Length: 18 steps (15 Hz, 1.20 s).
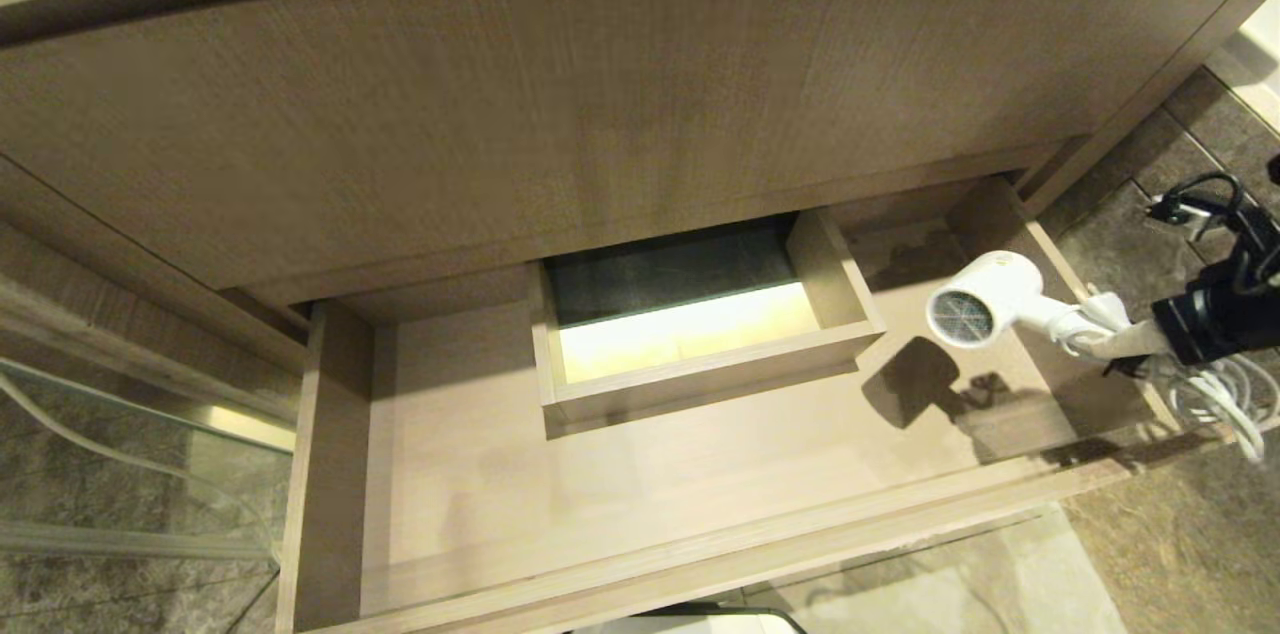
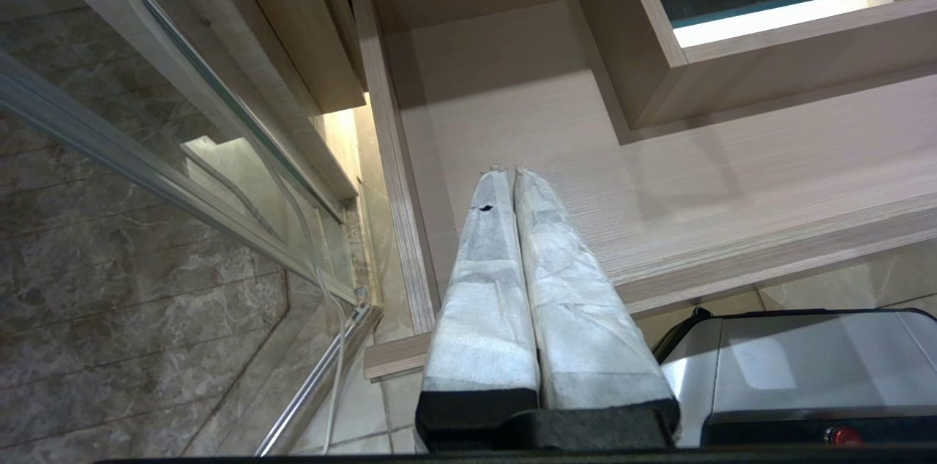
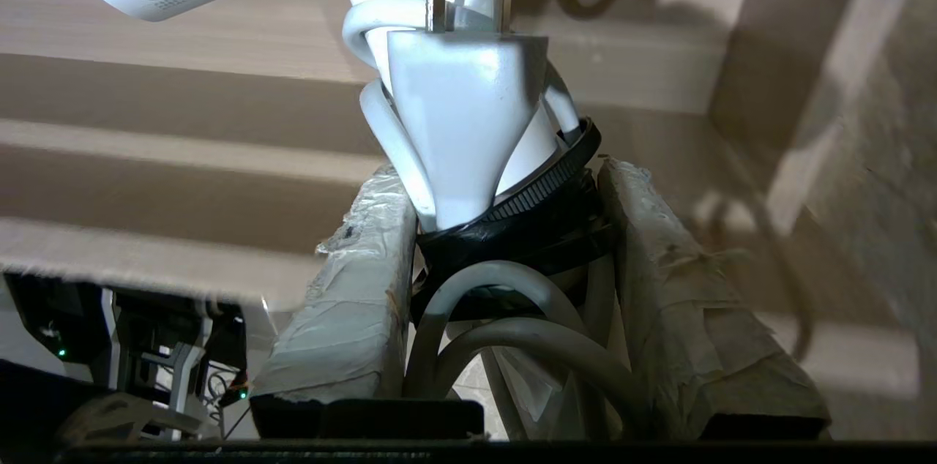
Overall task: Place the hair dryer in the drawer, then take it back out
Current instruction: Put it into the drawer
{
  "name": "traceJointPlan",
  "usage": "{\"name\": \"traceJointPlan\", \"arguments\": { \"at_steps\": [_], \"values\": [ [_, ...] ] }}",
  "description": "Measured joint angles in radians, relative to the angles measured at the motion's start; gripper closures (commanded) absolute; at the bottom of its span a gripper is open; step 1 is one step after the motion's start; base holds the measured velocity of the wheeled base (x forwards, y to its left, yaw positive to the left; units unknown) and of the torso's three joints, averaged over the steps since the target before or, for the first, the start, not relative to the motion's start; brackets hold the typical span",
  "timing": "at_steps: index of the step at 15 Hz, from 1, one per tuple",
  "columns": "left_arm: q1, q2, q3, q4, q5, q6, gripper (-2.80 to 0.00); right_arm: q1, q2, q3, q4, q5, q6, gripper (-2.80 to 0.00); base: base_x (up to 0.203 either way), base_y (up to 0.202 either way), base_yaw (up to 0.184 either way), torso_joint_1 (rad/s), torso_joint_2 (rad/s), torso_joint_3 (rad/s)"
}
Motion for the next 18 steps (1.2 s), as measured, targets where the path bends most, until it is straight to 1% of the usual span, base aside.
{"name": "traceJointPlan", "arguments": {
  "at_steps": [4,6,10,12,14,18],
  "values": [
    [0.000,0.000,0.000,0.000,0.000,0.000,0.00,0.032,0.159,-0.122,-0.034,0.000,0.001,0.00,0.000,0.000,0.000,0.000,0.00,0.000],
    [0.000,0.000,0.000,0.000,0.000,0.000,0.00,0.035,0.221,-0.177,-0.046,0.001,0.000,0.00,0.000,0.000,0.000,0.000,0.00,0.000],
    [0.000,0.000,0.000,0.000,0.000,0.000,0.00,0.036,0.337,-0.267,-0.110,0.001,-0.001,0.00,0.000,0.000,0.000,0.000,0.00,0.000],
    [0.000,0.000,0.000,0.000,0.000,0.000,0.00,0.036,0.390,-0.312,-0.113,0.000,0.003,0.00,0.000,0.000,0.000,0.000,0.00,0.000],
    [0.000,0.000,0.000,0.000,0.000,-0.001,0.00,0.036,0.437,-0.351,-0.126,0.002,0.006,0.00,0.000,0.000,0.000,0.000,0.00,0.000],
    [0.000,0.000,0.000,0.000,0.000,0.000,0.00,0.039,0.497,-0.376,-0.211,0.012,0.010,0.00,0.000,0.000,0.000,0.000,0.00,0.000]
  ]
}}
